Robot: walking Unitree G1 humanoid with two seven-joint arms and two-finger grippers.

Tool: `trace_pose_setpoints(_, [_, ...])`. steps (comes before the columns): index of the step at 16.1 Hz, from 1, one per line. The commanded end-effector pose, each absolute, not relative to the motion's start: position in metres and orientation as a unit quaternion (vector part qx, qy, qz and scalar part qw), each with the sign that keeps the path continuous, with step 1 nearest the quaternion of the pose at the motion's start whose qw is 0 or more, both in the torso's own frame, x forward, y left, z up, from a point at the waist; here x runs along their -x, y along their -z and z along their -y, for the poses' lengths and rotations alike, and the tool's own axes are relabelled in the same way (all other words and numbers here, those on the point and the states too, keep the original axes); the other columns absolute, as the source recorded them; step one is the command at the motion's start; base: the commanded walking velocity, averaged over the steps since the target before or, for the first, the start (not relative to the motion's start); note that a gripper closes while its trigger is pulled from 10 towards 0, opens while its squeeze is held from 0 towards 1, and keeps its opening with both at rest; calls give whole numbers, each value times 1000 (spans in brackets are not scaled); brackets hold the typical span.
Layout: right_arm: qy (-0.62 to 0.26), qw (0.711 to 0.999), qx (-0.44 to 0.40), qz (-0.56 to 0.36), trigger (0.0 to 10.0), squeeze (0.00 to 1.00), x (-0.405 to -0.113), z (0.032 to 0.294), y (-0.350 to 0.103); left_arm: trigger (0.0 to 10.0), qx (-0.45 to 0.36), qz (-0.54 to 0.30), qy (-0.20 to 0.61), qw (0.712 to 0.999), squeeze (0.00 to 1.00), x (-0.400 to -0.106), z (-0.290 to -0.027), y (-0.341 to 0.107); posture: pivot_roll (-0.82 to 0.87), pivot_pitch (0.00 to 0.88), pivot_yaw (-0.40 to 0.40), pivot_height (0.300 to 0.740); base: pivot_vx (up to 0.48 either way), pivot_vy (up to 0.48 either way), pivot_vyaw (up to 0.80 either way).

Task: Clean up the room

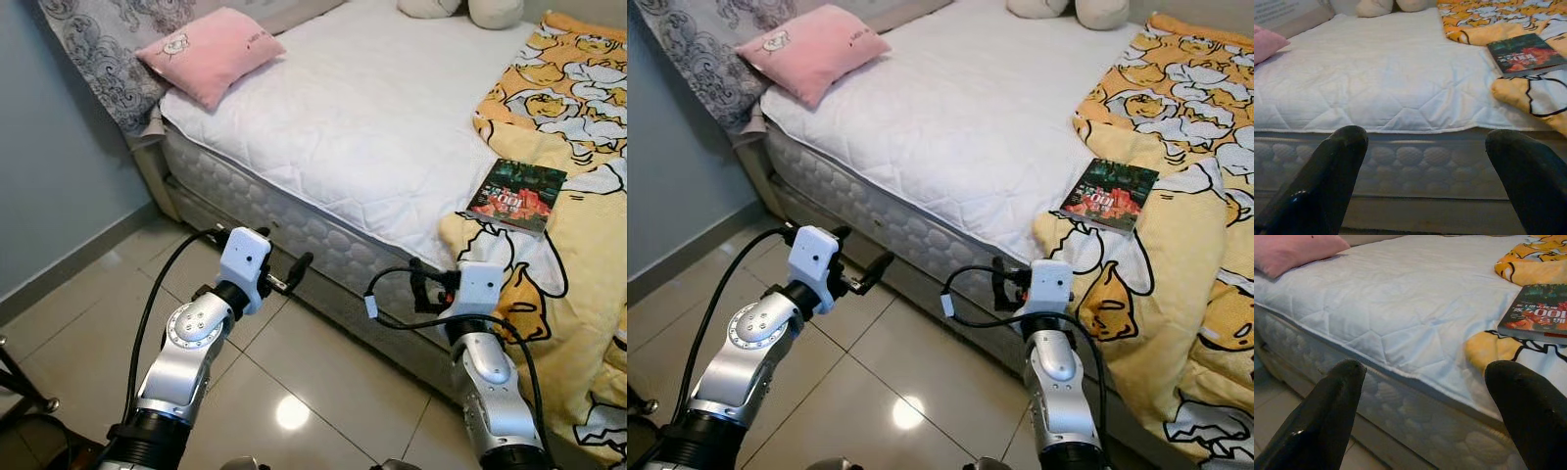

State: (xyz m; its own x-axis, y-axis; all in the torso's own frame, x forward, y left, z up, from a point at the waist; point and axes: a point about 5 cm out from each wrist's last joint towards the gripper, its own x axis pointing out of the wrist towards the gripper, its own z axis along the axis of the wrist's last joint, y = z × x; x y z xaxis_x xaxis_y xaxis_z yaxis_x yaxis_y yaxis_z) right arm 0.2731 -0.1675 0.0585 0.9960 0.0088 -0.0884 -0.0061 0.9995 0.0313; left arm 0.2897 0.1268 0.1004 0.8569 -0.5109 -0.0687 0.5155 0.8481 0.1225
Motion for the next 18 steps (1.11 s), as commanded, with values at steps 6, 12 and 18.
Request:
trace_pose_setpoints(6, [2,999,-18,-39,10000,0,-276,170,-60,10000,-73,-8,291,954,0,-289,-122,-104,-34,0,14,740,0,480,-800])
trace_pose_setpoints(12, [29,999,-1,-40,10000,0,-273,176,-57,10000,-75,2,289,954,0,-291,-122,-107,-35,0,15,740,49,80,-533])
trace_pose_setpoints(18, [28,1000,1,-8,10000,0,-278,176,-68,10000,20,3,235,972,0,-296,-115,-113,-36,0,15,740,389,279,-362])
